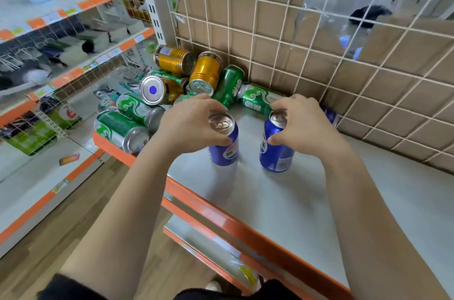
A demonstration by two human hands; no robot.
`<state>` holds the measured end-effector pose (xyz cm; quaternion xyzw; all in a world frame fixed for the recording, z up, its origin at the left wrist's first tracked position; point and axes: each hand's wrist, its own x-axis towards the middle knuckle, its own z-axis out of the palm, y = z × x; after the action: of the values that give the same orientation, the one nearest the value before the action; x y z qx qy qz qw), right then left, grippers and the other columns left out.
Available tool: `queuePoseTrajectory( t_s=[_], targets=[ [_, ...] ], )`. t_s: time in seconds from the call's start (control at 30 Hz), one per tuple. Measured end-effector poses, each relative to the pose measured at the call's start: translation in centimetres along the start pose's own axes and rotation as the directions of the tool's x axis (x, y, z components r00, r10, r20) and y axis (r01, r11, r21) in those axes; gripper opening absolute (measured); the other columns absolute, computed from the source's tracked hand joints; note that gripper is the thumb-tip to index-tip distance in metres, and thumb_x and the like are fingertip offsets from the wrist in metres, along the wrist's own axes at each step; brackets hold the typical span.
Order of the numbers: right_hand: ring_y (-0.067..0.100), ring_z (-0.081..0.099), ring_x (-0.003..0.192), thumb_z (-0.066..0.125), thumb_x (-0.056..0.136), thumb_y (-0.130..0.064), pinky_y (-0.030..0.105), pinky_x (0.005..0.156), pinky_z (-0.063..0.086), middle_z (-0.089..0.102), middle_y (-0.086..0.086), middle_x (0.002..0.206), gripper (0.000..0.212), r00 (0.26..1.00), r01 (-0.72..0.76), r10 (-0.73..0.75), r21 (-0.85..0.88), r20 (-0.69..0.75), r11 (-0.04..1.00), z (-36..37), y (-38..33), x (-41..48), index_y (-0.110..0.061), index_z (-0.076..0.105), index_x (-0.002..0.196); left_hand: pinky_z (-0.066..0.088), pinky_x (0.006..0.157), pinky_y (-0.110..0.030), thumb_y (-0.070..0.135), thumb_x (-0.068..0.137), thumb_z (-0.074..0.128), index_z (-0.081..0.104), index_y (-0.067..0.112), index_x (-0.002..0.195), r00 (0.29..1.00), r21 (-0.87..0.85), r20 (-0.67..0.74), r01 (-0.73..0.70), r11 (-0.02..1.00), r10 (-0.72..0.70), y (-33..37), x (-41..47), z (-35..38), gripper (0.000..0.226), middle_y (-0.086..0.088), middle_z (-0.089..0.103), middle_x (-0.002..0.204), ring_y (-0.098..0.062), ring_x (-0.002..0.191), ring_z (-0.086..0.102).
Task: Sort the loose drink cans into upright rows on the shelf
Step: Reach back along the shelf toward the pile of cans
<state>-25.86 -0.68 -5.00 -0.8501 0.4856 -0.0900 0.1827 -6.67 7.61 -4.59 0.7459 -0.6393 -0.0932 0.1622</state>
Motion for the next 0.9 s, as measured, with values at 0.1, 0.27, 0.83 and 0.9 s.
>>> queuePoseTrajectory(
  t_s=[0.1,0.27,0.83,0.9],
  targets=[
    [0.029,0.037,0.112,0.075,0.071,-0.016,0.036,0.093,0.038,0.045,0.008,0.123,0.064,0.998,0.045,-0.045,-0.007,0.032,0.999,-0.3,0.7,-0.8,-0.017,0.051,0.13,0.046,0.086,-0.037,0.041,0.066,0.07,0.061,0.03,0.116,0.999,-0.003,0.046,-0.024,1.0,0.025,0.7,0.2,0.5,0.052,0.005,0.057,0.112,-0.02,0.105,0.051],
    [0.027,0.038,0.119,0.073,0.076,-0.03,0.039,0.098,0.042,0.034,0.004,0.123,0.047,0.998,-0.009,-0.001,0.138,0.07,0.99,0.2,1.2,-1.6,-0.021,0.055,0.119,0.04,0.086,-0.036,0.049,0.076,0.058,0.049,0.036,0.127,0.996,0.141,0.015,0.083,0.987,-0.086,2.2,0.1,1.7,0.054,-0.001,0.047,0.123,-0.027,0.117,0.041],
    [0.032,0.054,0.099,0.061,0.081,-0.047,0.034,0.077,0.041,0.042,0.008,0.112,0.048,0.924,-0.249,0.232,-0.017,-0.305,0.968,0.6,1.3,-3.8,-0.012,0.056,0.114,0.035,0.066,-0.029,0.056,0.073,0.065,0.066,0.015,0.105,0.986,0.076,-0.156,0.076,0.994,-0.063,4.9,0.6,3.1,0.051,-0.004,0.043,0.093,-0.022,0.08,0.045],
    [0.031,0.052,0.1,0.06,0.081,-0.042,0.034,0.077,0.041,0.043,0.007,0.11,0.042,0.896,-0.285,0.268,0.003,-0.353,0.958,0.1,1.7,-4.9,-0.014,0.058,0.112,0.034,0.066,-0.028,0.05,0.076,0.064,0.066,0.015,0.104,0.991,0.027,-0.134,-0.001,1.0,0.005,5.9,0.9,2.9,0.045,-0.004,0.045,0.093,-0.021,0.08,0.045]
  ],
)
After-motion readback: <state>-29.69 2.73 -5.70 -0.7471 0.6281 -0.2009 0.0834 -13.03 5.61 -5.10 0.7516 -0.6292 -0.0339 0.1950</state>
